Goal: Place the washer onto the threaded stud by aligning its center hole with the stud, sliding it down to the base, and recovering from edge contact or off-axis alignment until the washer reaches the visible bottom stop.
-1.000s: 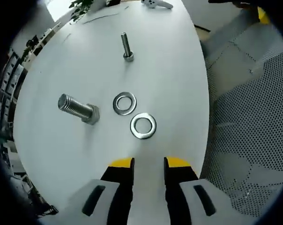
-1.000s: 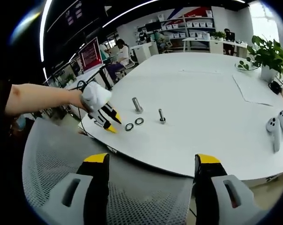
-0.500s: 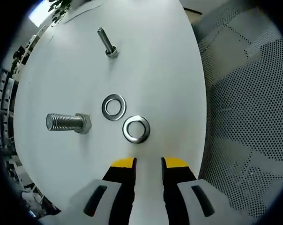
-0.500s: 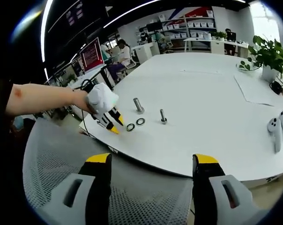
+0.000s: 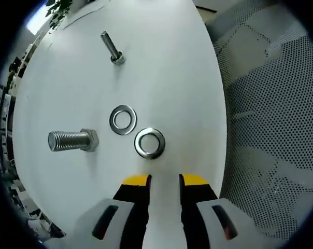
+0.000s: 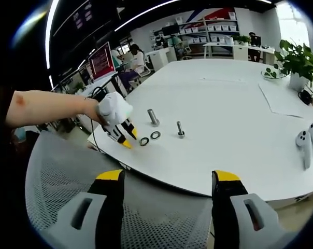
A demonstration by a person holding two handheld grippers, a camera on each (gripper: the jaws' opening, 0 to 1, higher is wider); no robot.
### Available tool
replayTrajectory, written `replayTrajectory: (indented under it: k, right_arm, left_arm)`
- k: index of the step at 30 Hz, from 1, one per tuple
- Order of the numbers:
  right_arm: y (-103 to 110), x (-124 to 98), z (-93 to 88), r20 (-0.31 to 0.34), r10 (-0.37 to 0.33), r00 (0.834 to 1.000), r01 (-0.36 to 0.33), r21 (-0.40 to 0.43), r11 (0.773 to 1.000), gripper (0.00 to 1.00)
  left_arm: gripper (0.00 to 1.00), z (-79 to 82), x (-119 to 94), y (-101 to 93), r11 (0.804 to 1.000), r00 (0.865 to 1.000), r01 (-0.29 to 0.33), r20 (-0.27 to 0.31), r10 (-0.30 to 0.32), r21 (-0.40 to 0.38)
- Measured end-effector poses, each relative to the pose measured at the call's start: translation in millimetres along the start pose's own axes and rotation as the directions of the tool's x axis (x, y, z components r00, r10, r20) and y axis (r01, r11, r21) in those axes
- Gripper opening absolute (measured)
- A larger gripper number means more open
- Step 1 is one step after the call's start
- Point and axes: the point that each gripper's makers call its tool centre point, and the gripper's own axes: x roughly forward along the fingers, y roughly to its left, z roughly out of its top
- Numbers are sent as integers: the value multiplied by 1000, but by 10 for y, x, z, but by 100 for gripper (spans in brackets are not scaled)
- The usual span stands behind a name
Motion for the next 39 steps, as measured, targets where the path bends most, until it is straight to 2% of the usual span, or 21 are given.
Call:
replayTrajectory:
  k: [2,5,6,7,8,9,11,12,13,16,18,21,26,28,37,39]
  right_arm:
    - [3,0,-1,-1,2,1000,-2,-2,1000,70]
    - [9,2,2,-1,6,1000,-6,-7,1000,70]
    - [10,3,4,0,8,1000,-8,-7,1000,70]
    - [13,3,7,2,10,1000,-10,-8,1000,69]
    - [14,1,10,5,11,1000,-11,-9,1000,68]
    - [11,1,12,6,10,1000,-9,-11,1000,68]
    - [9,1,14,5,8,1000,-8,-15,1000,68]
    - [8,1,14,6,7,1000,-7,-16,1000,68]
    - [9,0,16,7,8,1000,-7,-16,1000,68]
    - [9,0,16,7,8,1000,-8,-19,1000,68]
    - [9,0,19,9,7,1000,-7,-20,1000,68]
    - [9,1,19,9,8,1000,-8,-20,1000,68]
    - [13,1,16,7,12,1000,-11,-21,1000,68]
    - [14,3,15,7,13,1000,-13,-20,1000,68]
    - [15,6,15,6,19,1000,-18,-21,1000,66]
    - [21,7,16,6,23,1000,-23,-23,999,63]
  left_arm:
    - [18,4,0,28,1000,1000,2,-9,-2,-7]
    - [16,16,3,43,998,1000,-5,-19,4,-62]
    - [15,8,0,40,998,1000,-4,-15,3,-55]
    - [13,0,-3,67,1000,1000,-16,0,16,-24]
    - [12,0,-5,70,998,1000,-15,20,16,-53]
    - [10,9,-6,83,991,998,-17,51,24,-135]
    - [10,68,-11,108,979,991,-2,127,28,-202]
    - [12,64,-12,97,974,991,5,130,25,-225]
    - [13,61,-22,73,977,991,33,135,-5,-211]
    - [18,84,-26,88,984,990,13,139,12,-176]
    - [24,173,-19,59,981,987,27,160,4,-190]
    - [30,271,-9,85,982,984,12,177,22,-191]
    - [30,357,9,162,986,982,-15,184,46,-165]
    - [29,345,3,181,993,988,-42,145,58,-111]
    - [28,376,15,154,995,993,-33,108,44,-98]
    - [27,383,12,140,996,993,-32,110,41,-80]
